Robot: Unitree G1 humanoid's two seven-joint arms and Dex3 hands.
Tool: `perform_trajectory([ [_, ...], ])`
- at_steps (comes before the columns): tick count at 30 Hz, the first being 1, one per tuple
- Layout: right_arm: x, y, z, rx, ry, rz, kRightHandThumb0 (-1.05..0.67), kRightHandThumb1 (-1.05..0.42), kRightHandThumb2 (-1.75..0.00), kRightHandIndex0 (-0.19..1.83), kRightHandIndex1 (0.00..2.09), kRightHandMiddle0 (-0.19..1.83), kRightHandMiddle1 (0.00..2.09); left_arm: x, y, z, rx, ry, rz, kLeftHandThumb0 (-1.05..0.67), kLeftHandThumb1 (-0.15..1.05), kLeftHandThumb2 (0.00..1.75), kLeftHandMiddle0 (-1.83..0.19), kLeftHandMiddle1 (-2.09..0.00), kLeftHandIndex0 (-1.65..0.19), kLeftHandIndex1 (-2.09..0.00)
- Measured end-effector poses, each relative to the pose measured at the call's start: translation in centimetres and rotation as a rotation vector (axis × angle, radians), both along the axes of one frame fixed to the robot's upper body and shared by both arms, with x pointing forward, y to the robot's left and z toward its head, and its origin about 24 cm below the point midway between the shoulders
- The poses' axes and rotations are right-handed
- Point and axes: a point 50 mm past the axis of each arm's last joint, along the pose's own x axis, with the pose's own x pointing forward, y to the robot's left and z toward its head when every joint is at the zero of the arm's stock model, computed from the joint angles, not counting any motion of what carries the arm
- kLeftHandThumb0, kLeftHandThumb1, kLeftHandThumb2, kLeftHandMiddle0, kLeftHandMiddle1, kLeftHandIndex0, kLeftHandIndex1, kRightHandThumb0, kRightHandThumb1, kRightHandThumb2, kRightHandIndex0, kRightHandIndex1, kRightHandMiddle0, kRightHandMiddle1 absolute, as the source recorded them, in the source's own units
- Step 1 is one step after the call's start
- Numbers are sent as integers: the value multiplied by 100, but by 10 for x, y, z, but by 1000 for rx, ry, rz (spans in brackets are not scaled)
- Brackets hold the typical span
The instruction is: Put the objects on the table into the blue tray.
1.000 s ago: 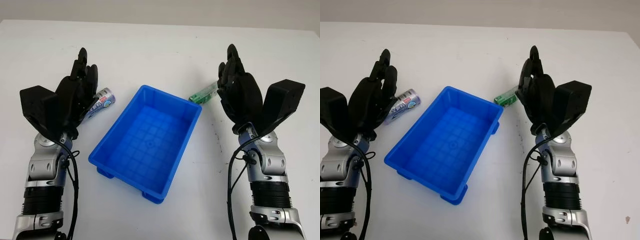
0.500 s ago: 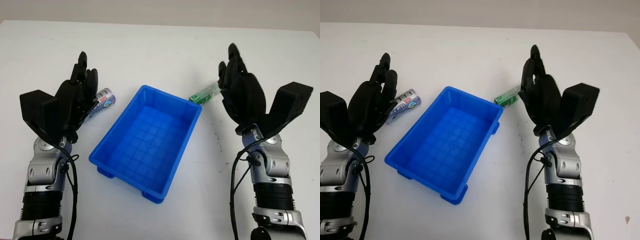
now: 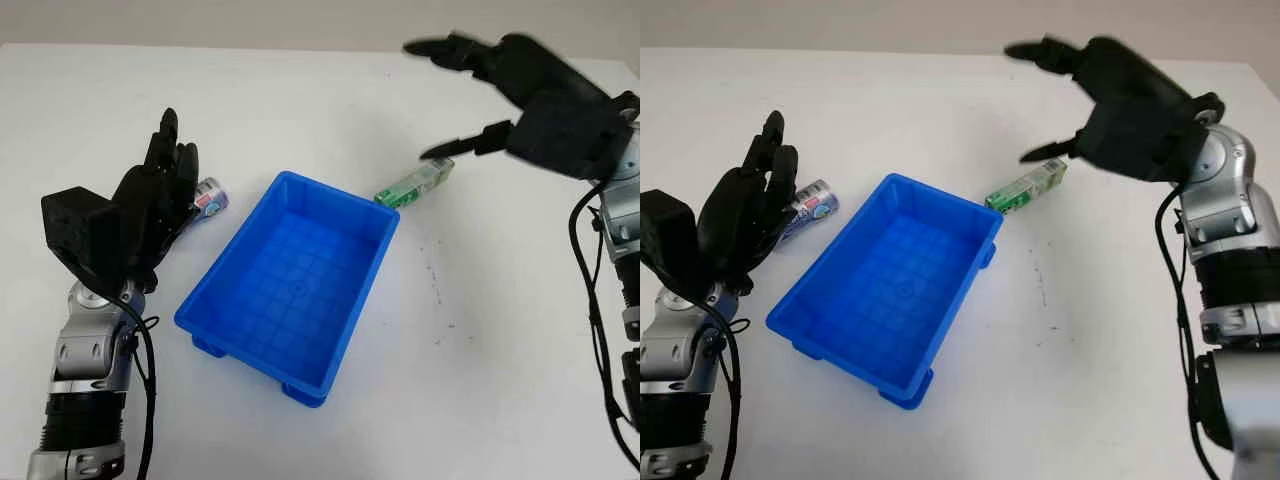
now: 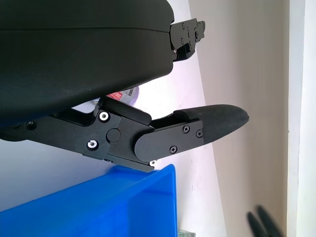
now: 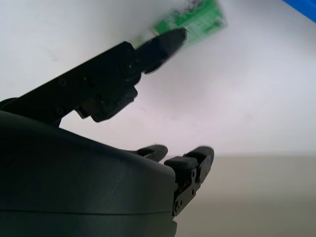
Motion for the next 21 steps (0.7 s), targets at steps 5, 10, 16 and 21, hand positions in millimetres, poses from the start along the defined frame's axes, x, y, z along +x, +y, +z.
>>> perform_trajectory([
  [5,8,0,-8,-138,41,-15,-25,-80,-8,30,7,35,9,0,2,1,10,4,1,-81,105,65,19,-3,19,-2],
  [10,12,-1,-14,-234,68,-12,-25,-82,-6,37,9,41,8,0,2,1,13,7,-4,-81,105,64,19,-3,19,-3],
  [16,13,-6,-24,-238,81,-18,-18,-83,-6,40,9,46,8,0,3,1,17,10,-5,-81,105,64,19,-3,19,-3],
  [21,13,-1,-34,-241,54,25,-20,-85,-6,53,14,57,10,1,3,1,18,11,-7,-81,105,64,19,-4,19,-3],
])
